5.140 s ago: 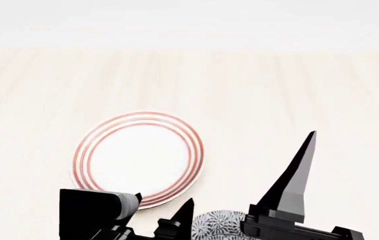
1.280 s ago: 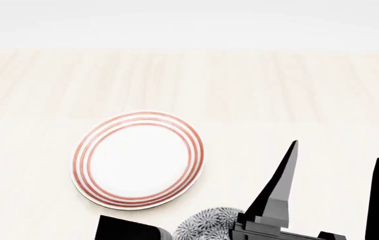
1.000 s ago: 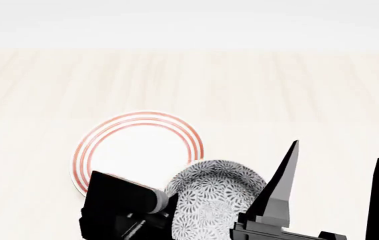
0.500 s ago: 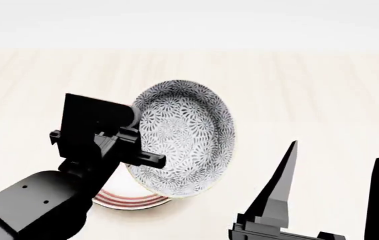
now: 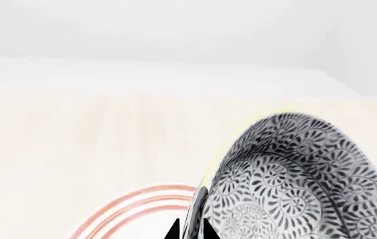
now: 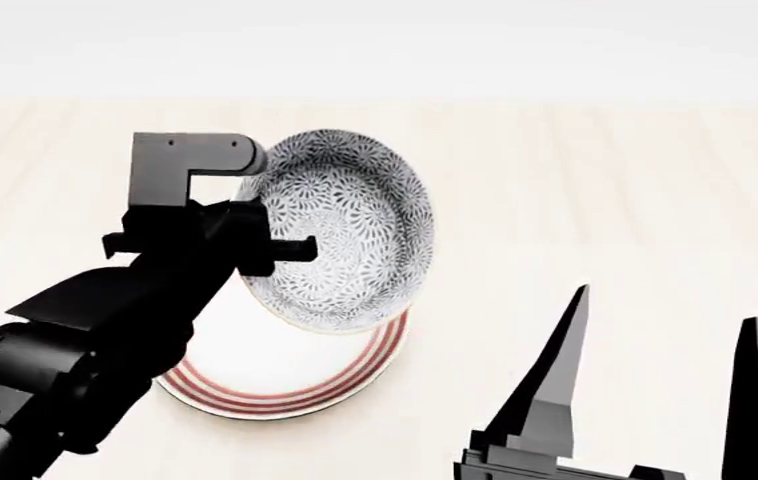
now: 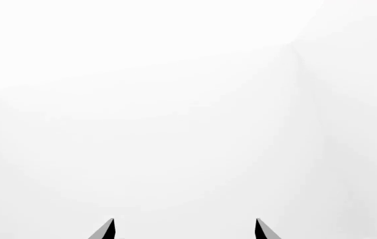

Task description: Put the bowl on the plate.

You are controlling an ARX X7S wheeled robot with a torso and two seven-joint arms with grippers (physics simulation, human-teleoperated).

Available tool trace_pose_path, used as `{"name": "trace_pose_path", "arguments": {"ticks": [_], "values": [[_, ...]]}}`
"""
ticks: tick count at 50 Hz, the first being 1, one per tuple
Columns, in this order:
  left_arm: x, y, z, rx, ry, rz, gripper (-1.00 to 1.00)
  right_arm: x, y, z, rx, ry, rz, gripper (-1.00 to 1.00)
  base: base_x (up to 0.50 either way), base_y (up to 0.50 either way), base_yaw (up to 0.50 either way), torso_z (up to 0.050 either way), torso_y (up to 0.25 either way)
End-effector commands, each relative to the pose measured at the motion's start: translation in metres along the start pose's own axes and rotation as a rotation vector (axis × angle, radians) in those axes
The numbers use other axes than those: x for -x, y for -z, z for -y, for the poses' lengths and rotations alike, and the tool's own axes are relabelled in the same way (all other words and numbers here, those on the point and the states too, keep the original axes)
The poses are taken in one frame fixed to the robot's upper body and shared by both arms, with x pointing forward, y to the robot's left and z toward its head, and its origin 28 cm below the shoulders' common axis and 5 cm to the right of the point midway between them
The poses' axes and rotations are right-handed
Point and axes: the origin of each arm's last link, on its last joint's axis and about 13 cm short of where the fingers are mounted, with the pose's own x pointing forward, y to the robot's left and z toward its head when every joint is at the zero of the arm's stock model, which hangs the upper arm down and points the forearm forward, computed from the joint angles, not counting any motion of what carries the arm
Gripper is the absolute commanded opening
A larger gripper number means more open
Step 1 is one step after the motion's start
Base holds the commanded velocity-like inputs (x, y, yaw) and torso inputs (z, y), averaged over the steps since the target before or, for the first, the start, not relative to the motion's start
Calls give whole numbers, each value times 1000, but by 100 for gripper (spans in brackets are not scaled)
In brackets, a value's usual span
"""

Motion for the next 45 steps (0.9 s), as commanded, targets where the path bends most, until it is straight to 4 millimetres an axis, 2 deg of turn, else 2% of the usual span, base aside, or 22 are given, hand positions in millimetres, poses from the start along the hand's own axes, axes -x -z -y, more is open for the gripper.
{"name": "trace_pose_path", "arguments": {"ticks": [1,19,45], "values": [[-6,-11,0,84,-29,-22,-100,0,-1,1,9,-2,14,100,0,0,0,0,0],[-6,-18,-1,72,-109,-34,-100,1,1,2,8,-4,7,100,0,0,0,0,1],[-4,3,-6,95,-126,-115,-100,2,3,2,7,-5,2,100,0,0,0,0,0]]}}
